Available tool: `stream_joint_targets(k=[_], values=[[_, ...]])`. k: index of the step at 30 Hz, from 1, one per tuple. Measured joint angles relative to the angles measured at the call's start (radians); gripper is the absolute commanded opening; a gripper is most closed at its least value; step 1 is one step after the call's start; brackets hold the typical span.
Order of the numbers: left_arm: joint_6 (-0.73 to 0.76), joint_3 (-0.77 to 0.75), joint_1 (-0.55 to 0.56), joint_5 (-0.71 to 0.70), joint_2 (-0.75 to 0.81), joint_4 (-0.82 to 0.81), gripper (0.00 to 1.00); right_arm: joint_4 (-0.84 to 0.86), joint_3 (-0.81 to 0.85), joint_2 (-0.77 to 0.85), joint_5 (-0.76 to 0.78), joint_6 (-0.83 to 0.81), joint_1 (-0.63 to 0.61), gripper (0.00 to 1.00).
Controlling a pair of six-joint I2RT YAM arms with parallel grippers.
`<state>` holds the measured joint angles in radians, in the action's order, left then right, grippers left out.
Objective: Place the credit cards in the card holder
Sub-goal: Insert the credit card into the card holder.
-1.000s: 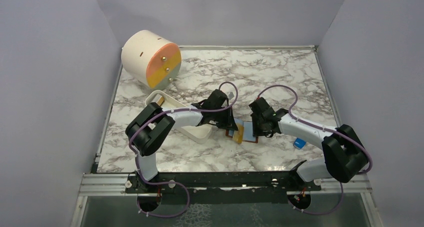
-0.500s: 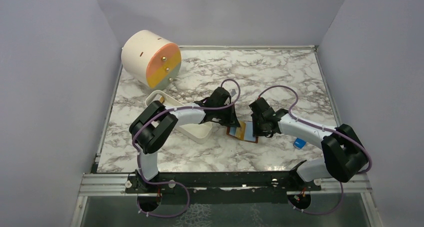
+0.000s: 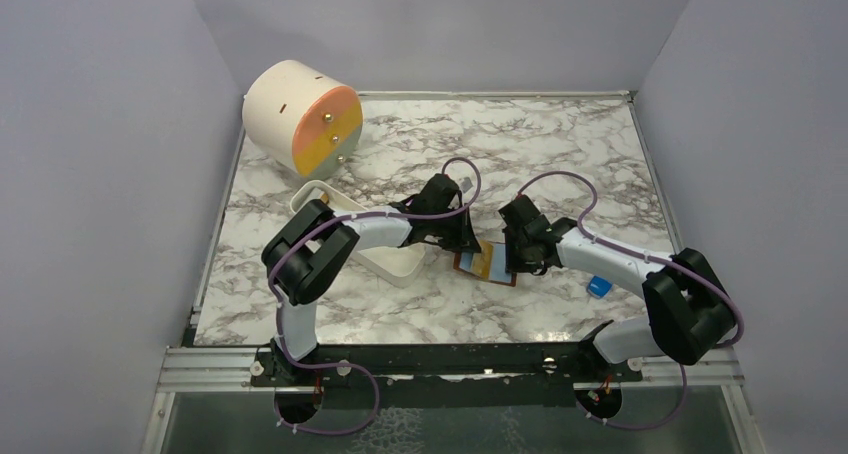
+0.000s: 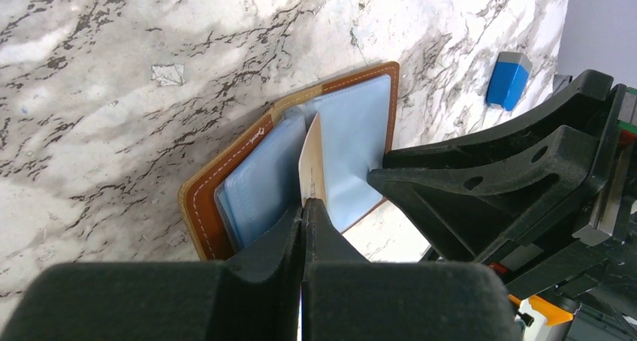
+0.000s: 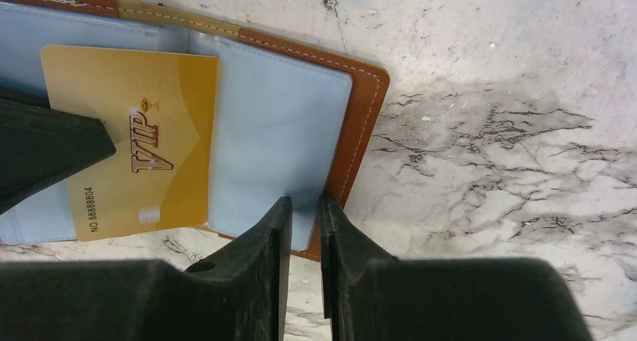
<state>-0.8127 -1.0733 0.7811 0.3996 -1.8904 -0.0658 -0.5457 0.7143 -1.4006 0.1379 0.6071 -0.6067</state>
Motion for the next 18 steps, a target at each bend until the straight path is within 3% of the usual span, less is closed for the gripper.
stream_joint_targets(k=[18], values=[[0.005,0.013,0.0,-0.014,-0.018,-0.057,0.0,0.0,0.0,0.0,-0.001,0.002,0.0,0.2]])
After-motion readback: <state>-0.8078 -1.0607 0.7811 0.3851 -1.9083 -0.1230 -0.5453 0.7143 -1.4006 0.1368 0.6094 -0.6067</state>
